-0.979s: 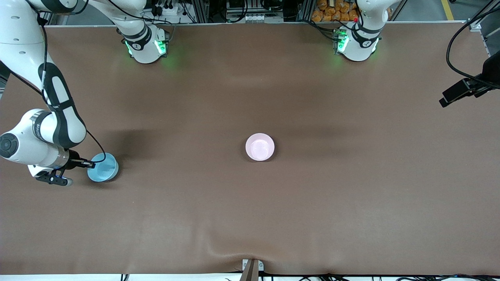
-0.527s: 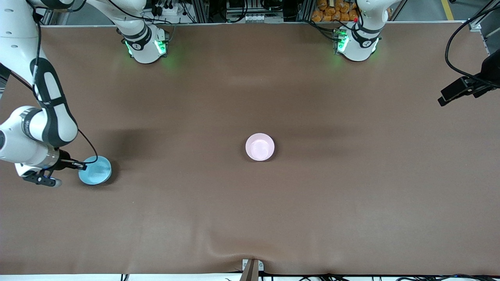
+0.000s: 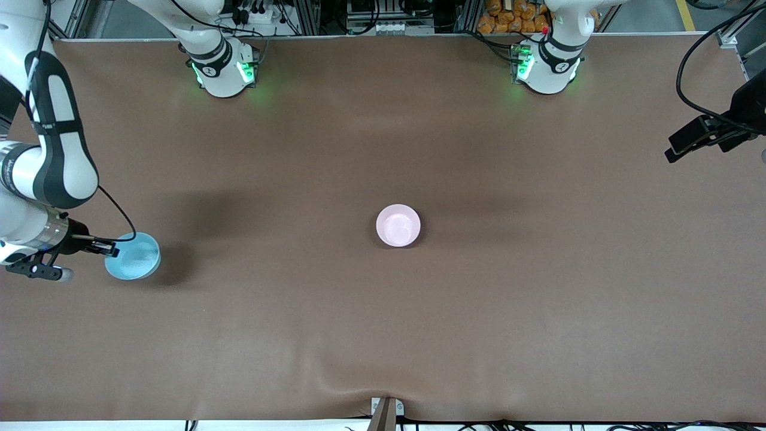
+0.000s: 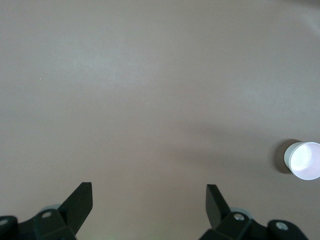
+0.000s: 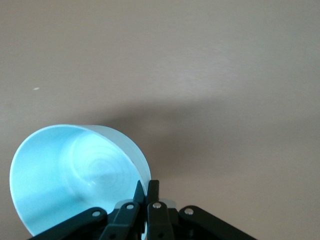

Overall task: Stack pink and blue bowls on white bowl
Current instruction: 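Carry the blue bowl with the right gripper over the pink bowl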

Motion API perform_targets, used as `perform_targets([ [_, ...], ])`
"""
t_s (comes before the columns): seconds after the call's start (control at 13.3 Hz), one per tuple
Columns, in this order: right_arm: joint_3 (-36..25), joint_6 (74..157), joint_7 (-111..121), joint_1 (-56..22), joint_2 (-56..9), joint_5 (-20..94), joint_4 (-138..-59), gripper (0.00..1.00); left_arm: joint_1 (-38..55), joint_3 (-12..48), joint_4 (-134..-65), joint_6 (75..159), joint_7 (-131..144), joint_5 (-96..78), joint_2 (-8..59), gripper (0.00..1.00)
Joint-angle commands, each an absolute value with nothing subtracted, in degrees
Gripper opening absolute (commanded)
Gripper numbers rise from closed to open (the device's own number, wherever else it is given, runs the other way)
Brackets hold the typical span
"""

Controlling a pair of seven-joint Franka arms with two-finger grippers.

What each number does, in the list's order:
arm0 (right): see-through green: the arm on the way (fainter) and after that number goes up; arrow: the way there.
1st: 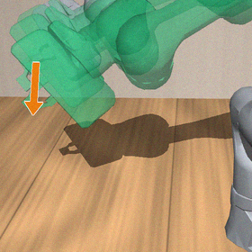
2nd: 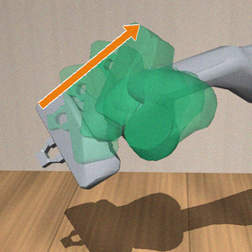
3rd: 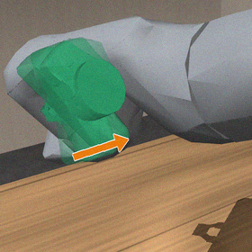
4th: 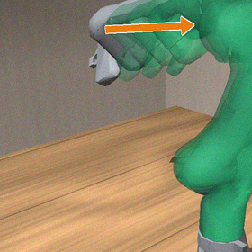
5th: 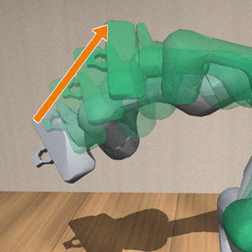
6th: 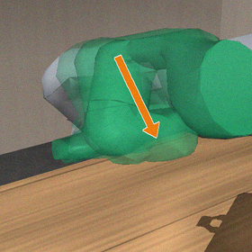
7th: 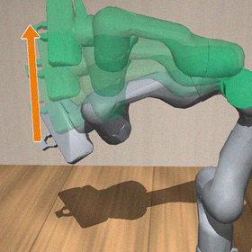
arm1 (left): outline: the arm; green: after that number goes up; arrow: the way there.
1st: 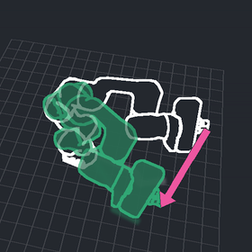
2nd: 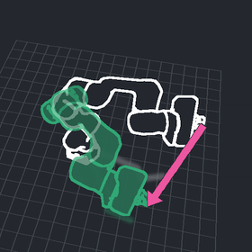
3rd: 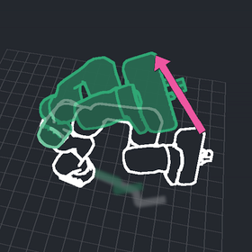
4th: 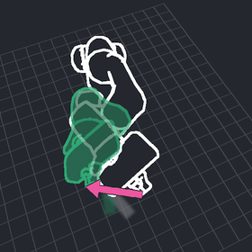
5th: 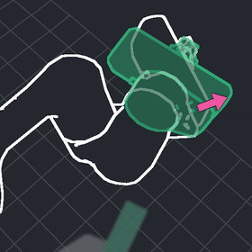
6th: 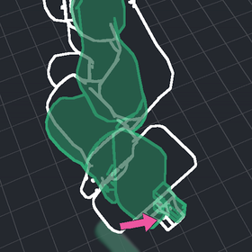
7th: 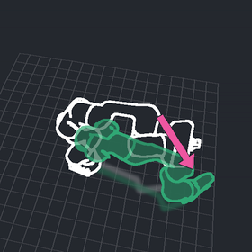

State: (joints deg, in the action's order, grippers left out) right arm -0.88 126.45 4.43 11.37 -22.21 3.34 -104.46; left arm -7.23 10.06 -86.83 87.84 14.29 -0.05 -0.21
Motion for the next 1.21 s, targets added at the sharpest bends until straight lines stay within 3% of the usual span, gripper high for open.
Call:
perform_targets([
  [0.0,1.3,125.4,3.7,10.5,-19.9,3.6,-105.3,0.0,-2.6,6.6,-83.9,85.7,13.8,0.9,2.2,1.0],
  [0.53,6.1,119.8,2.5,8.8,-18.2,10.2,-102.9,0.0,-2.9,6.3,-84.1,86.1,13.9,0.8,1.1,1.0],
  [1.13,6.3,115.0,-8.2,-5.3,-17.2,10.7,-100.1,0.0,-2.6,6.6,-84.6,85.6,13.3,0.6,1.3,1.0],
])
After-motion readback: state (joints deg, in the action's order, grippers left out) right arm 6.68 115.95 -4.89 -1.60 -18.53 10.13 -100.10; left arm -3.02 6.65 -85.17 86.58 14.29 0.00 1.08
